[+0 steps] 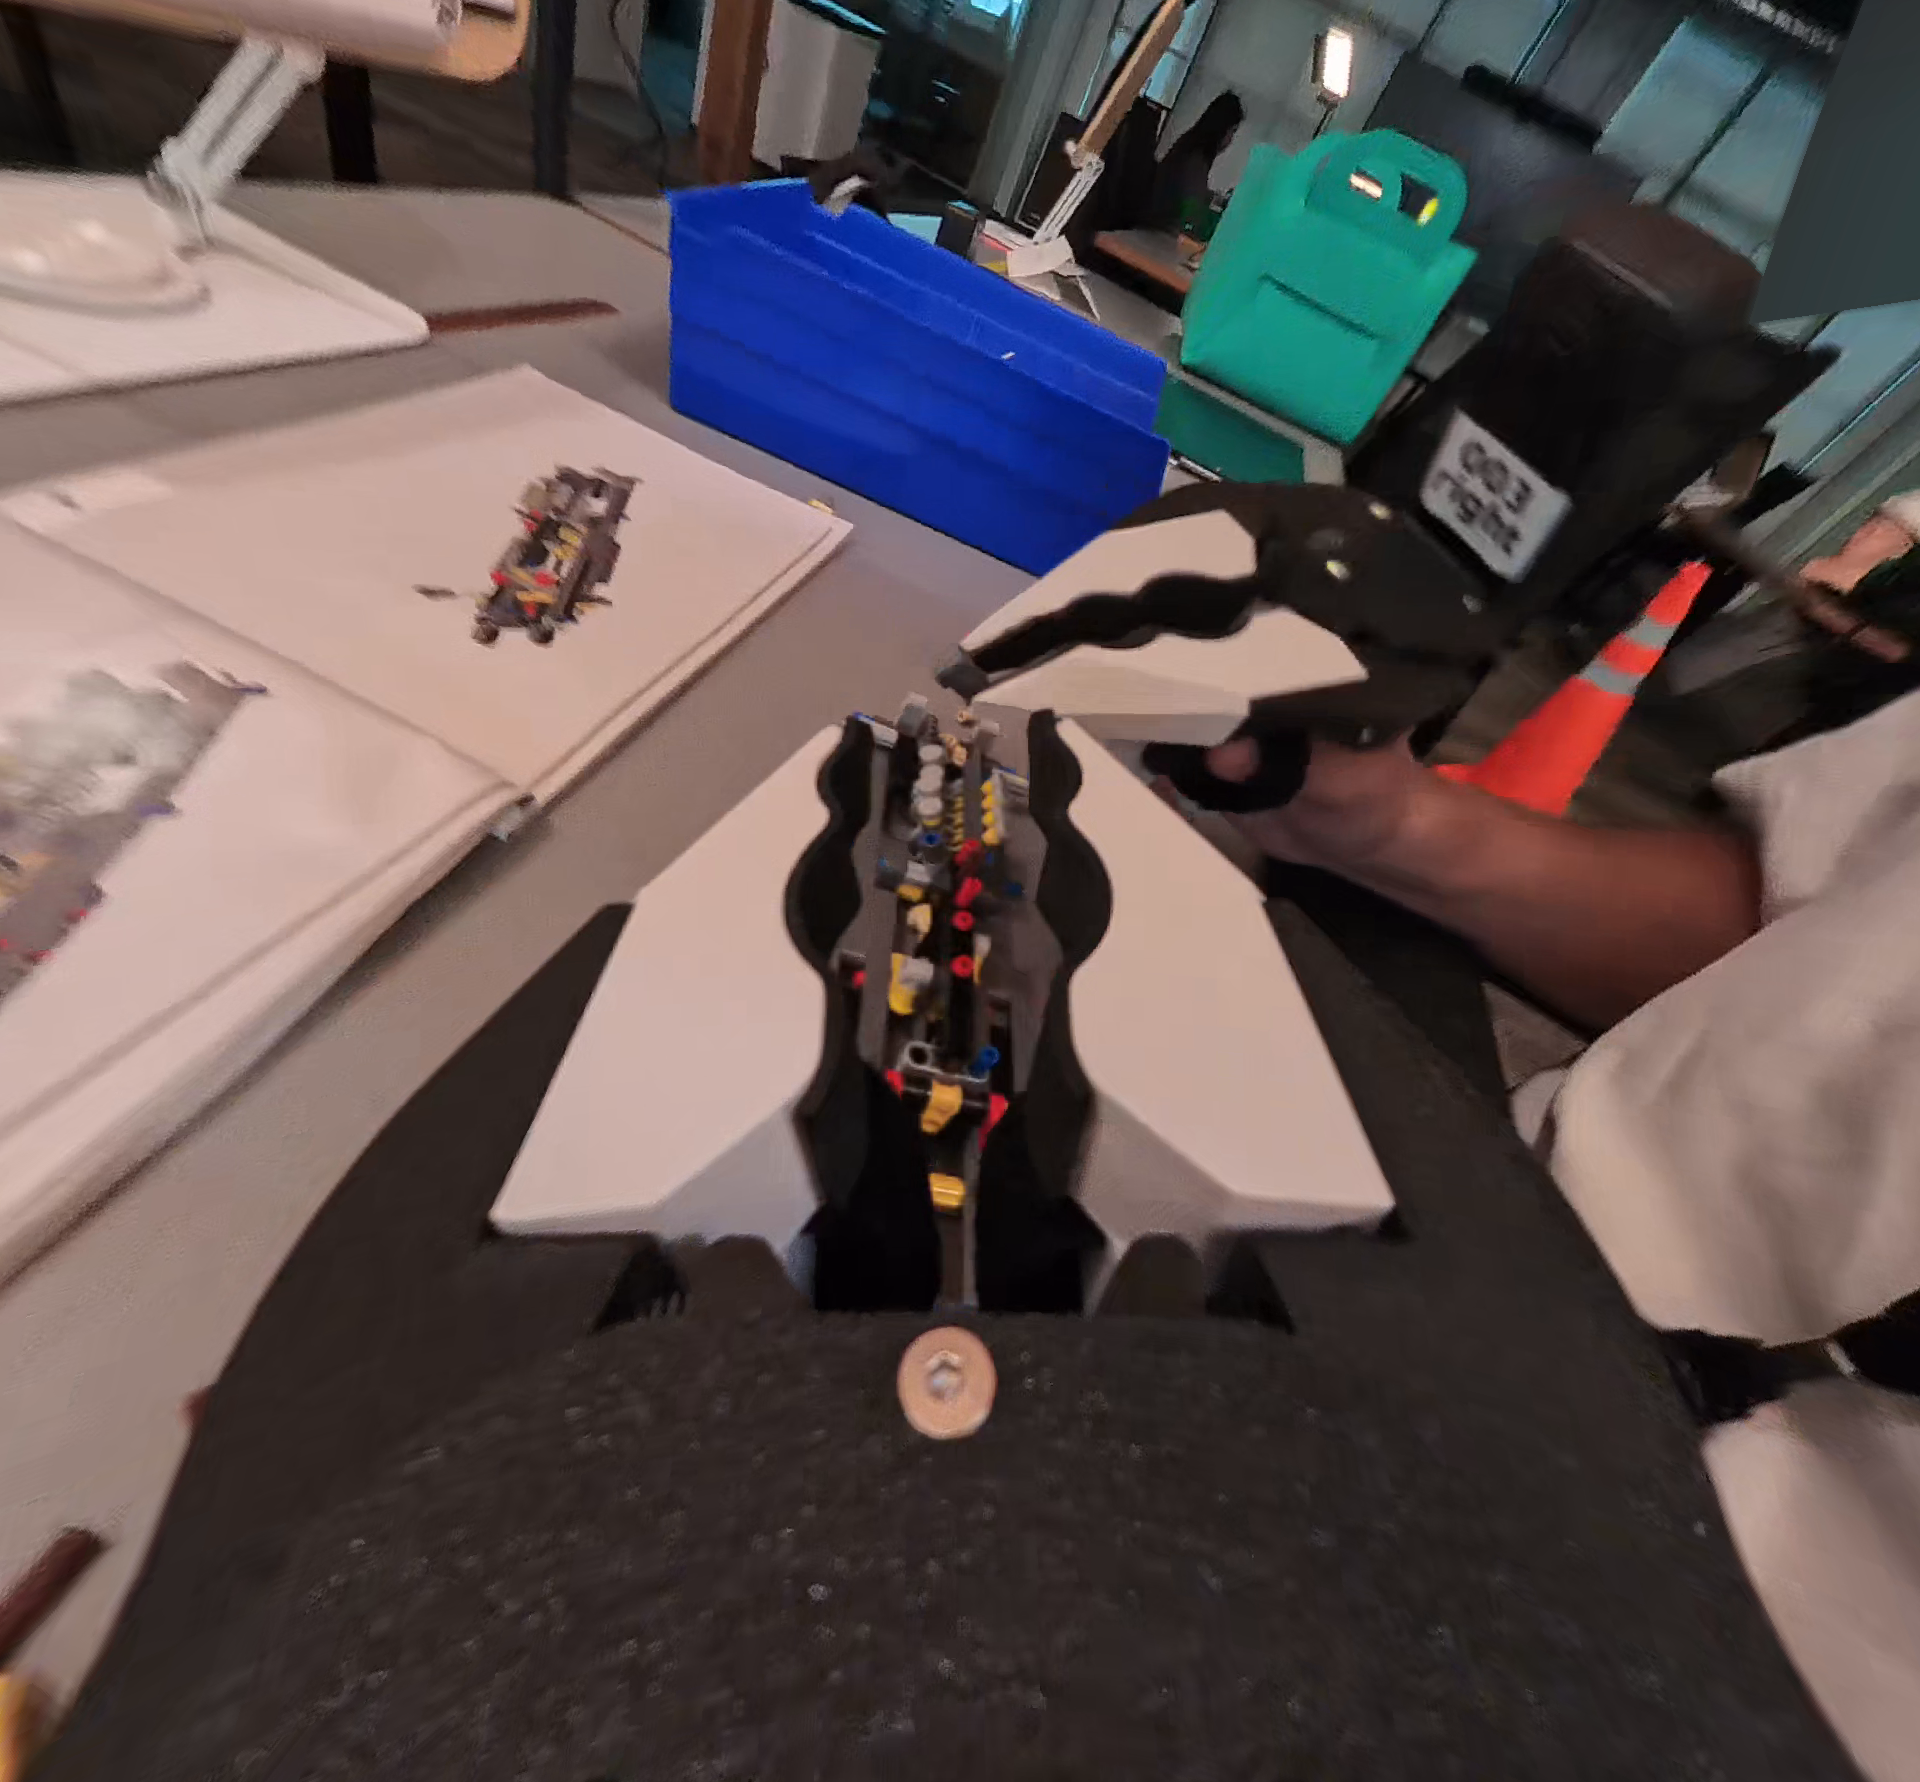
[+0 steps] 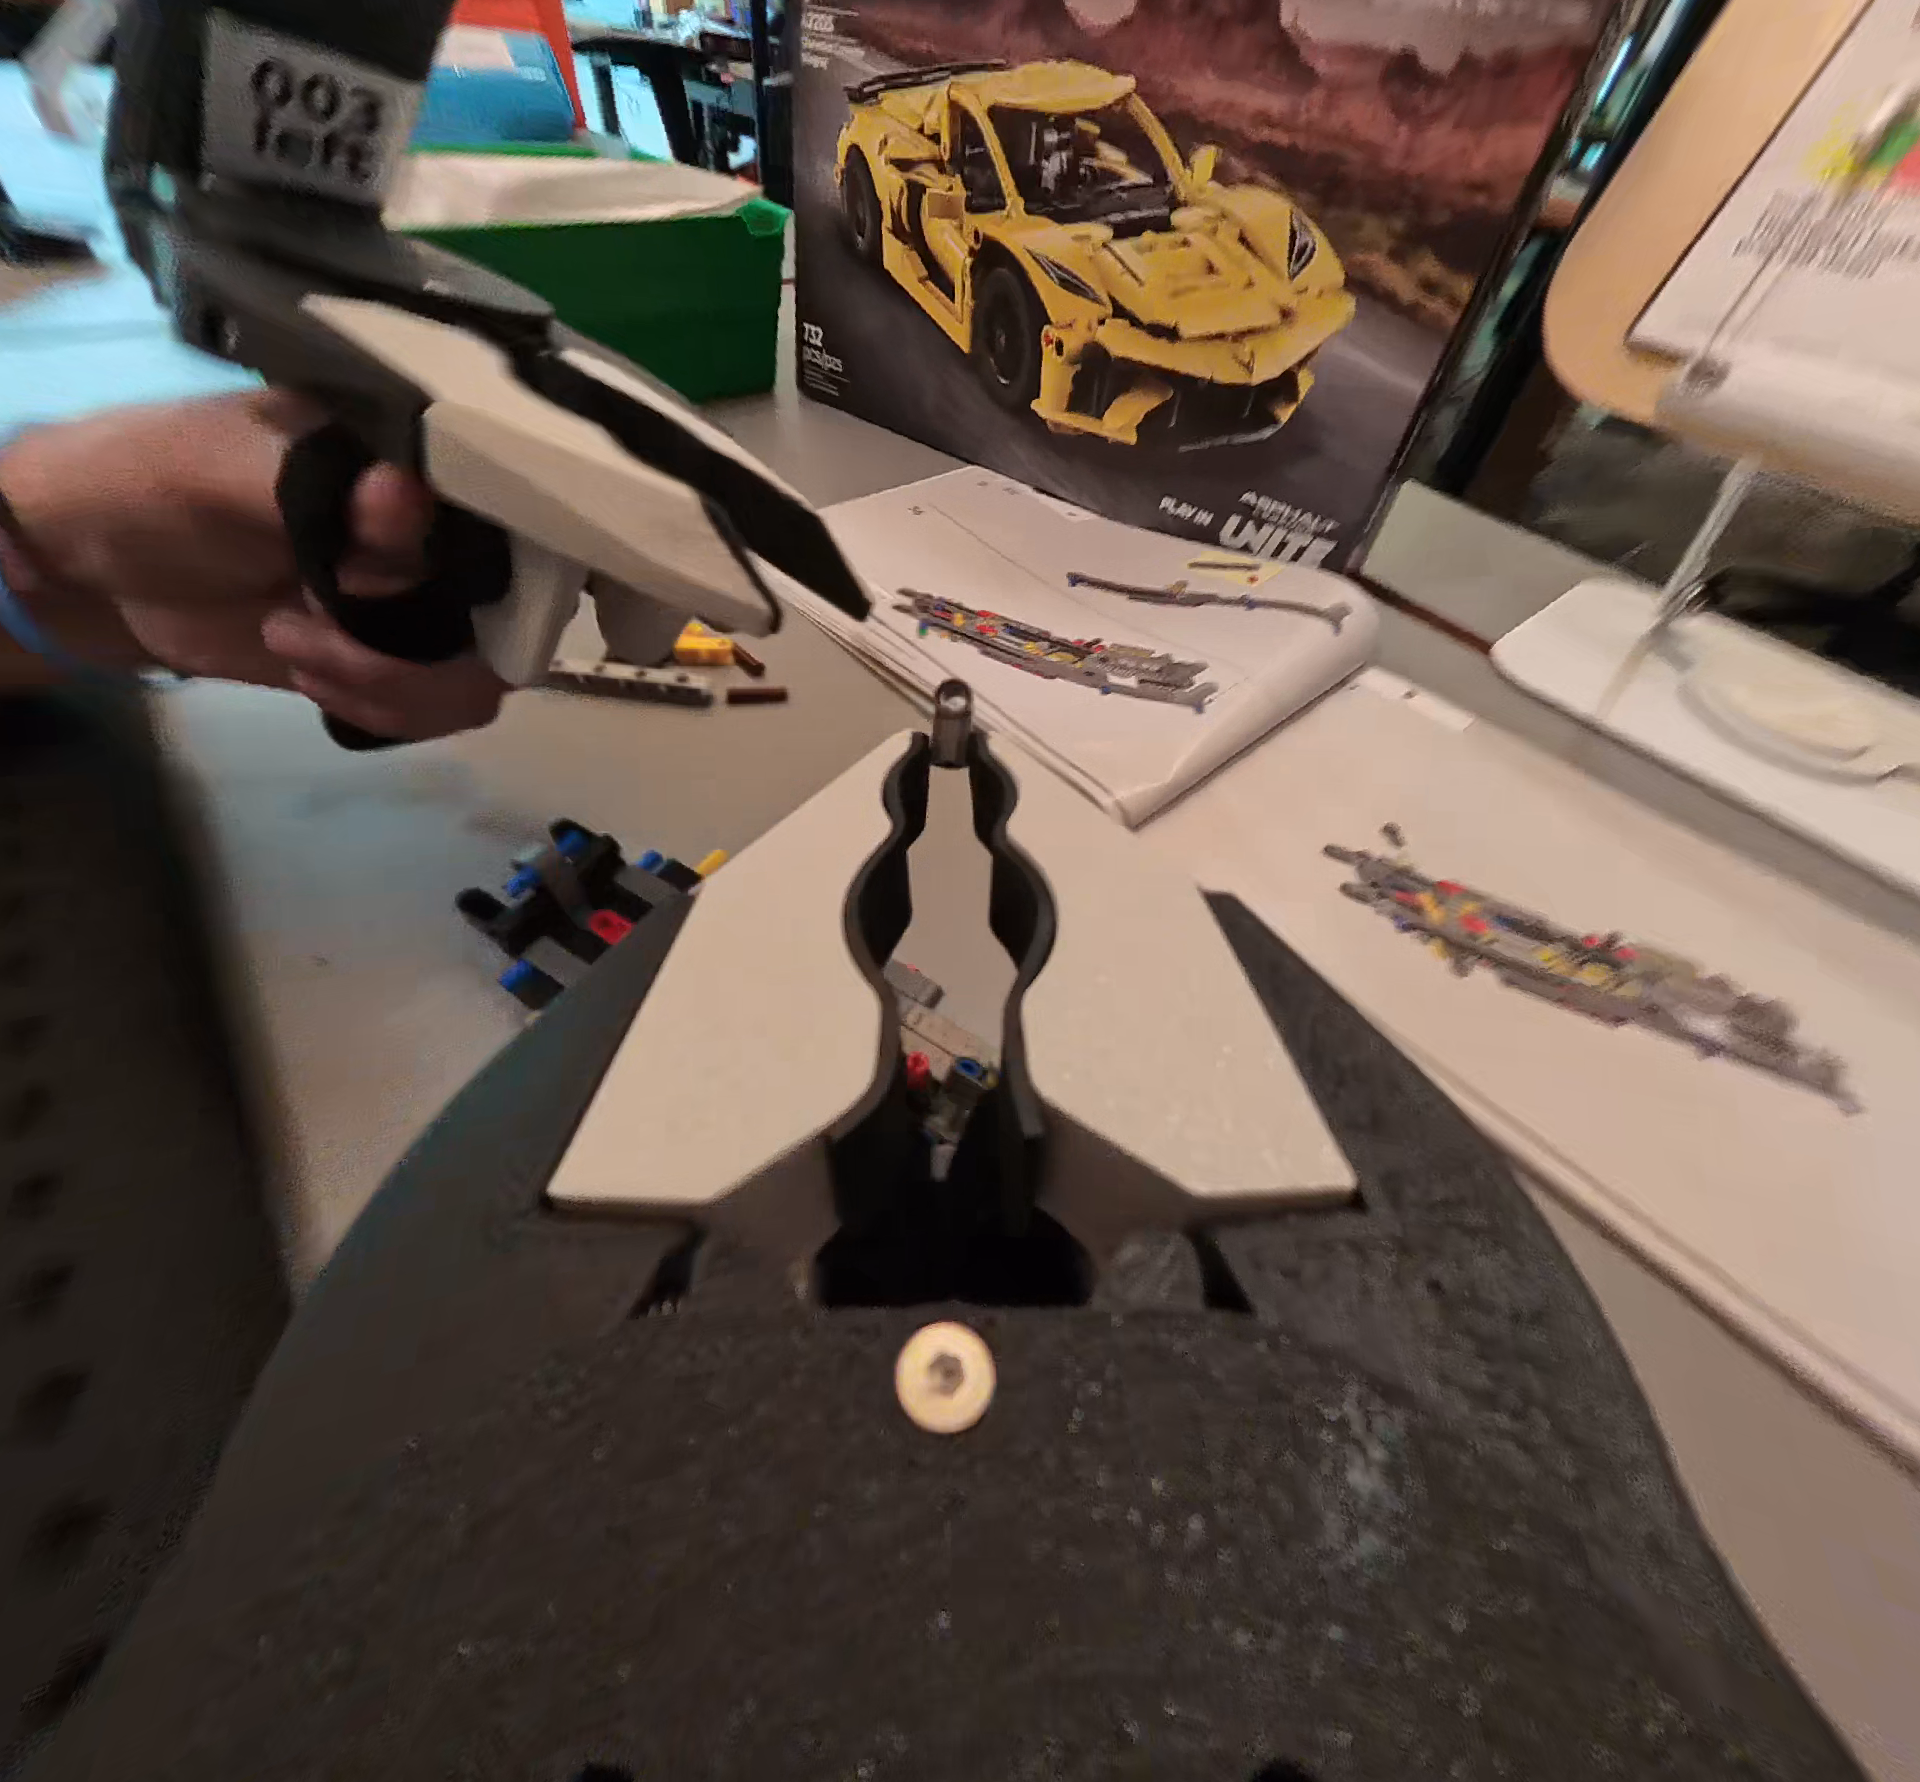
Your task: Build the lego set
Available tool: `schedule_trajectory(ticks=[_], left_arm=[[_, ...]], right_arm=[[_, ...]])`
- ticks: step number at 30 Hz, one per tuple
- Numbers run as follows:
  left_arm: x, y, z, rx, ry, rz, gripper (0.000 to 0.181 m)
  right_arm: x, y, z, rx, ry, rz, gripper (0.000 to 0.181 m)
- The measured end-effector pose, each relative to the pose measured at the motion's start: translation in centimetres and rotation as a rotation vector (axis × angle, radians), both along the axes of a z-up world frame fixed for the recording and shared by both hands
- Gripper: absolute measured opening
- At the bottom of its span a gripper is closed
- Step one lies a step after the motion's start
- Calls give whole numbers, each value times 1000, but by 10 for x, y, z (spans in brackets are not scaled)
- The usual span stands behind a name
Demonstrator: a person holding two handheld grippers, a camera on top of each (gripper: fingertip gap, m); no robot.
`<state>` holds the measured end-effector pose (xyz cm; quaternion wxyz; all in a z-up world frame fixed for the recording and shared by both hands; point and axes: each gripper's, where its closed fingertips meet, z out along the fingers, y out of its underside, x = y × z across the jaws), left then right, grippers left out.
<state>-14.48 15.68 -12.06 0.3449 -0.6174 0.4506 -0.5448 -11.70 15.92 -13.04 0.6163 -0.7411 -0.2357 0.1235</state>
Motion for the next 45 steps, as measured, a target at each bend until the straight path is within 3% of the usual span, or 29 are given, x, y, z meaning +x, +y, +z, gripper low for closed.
schedule_trajectory(ticks=[5, 10, 16, 18, 25, 30, 33, 37, 39, 42, 45], left_arm=[[2, -7, -2, -190, -4, -53, 33], [0, -10, 1, -184, -15, -70, 24], [3, -20, -3, -144, 16, -105, 24], [3, -23, -4, -118, 22, -118, 11], [0, -24, -16, 58, 103, -106, 6], [-8, -26, -3, 312, 63, -22, 7], [-25, -19, 0, 497, 88, 129, 6], [-41, -23, 0, 779, 148, 269, 6], [-43, -31, 3, 874, 146, 290, 6], [-49, -33, -2, 833, 172, 269, 7], [-60, -25, -25, 614, 263, 172, 7]], right_arm=[[-2, -7, 11, 257, -270, -67, 6], [-10, -11, 11, 404, -499, -46, 6], [-25, -15, 5, 454, -589, 34, 6], [-28, -16, 2, 454, -607, 53, 6], [-30, -16, -7, 410, -578, 96, 6], [-30, -22, 7, 382, -407, 56, 2], [-21, -32, 22, 259, -121, -6, 0], [-36, -47, 8, -157, 286, 164, 2], [-55, -55, 13, -336, 546, 315, 18], [-63, -60, 15, -492, 729, 466, 26], [-45, -56, 0, -506, 631, 420, 21]])
